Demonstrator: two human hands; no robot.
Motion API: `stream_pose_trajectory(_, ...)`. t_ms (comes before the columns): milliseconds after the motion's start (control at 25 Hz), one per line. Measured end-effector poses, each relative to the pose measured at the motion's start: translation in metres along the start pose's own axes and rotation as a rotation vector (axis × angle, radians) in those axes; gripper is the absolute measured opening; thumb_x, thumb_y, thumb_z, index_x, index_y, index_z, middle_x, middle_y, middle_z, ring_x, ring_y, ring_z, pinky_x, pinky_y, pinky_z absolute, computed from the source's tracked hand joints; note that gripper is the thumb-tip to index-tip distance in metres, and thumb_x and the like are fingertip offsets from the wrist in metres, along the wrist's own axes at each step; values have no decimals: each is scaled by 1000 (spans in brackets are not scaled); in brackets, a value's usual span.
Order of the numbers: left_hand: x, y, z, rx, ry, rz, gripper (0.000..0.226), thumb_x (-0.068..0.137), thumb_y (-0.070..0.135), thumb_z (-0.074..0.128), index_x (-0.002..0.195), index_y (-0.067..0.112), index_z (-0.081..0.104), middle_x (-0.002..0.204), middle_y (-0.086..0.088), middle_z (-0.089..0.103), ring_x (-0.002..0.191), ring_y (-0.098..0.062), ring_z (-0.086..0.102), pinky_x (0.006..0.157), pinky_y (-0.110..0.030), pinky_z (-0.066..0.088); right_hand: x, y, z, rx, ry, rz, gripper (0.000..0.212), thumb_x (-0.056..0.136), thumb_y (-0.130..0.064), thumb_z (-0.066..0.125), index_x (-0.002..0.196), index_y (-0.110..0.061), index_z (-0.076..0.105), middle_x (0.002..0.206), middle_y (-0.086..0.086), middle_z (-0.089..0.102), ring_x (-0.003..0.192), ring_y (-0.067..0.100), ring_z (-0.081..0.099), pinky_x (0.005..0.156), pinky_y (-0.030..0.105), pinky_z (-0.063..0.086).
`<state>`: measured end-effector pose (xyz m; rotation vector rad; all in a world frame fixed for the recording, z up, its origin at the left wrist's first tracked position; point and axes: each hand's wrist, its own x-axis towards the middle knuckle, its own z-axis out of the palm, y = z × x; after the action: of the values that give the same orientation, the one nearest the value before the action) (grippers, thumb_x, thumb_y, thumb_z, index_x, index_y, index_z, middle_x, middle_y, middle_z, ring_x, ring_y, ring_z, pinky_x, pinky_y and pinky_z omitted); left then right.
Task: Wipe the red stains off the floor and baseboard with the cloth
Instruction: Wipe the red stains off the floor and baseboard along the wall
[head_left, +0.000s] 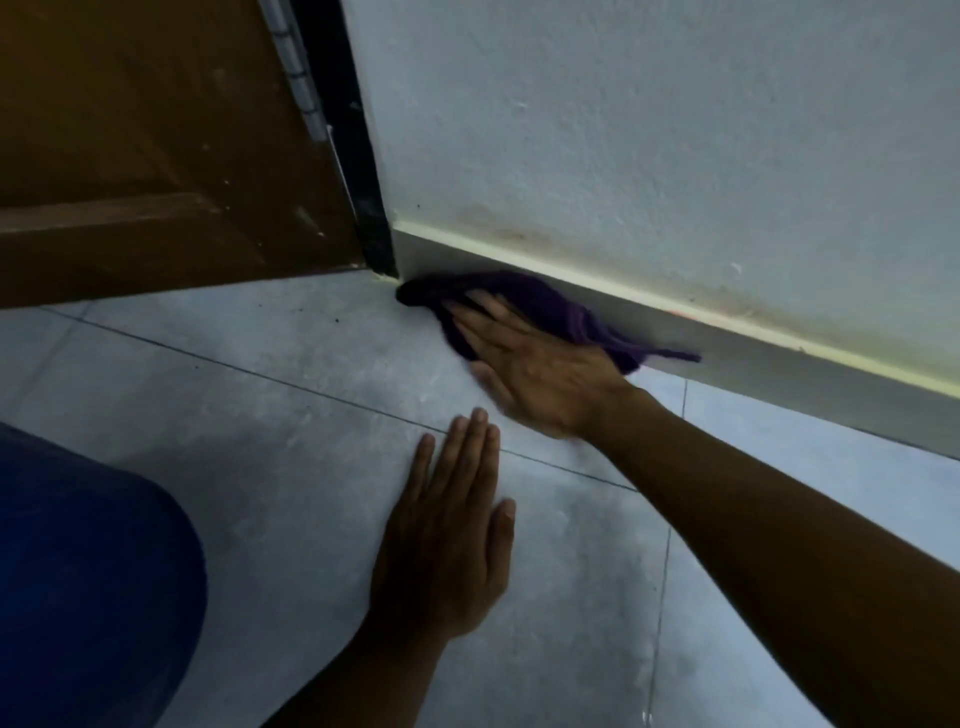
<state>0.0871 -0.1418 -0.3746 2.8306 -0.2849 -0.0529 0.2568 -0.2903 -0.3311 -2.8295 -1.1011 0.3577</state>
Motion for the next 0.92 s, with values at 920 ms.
stream_pose_trajectory(920,1,-12,0,90,-40,50,70,104,41,24,166,10,16,176,-10,14,163,-28,17,131,-54,17,-81,15,23,178,152,157,55,106,-33,40,159,-17,31,166,1,31,155,25,20,124,36,11)
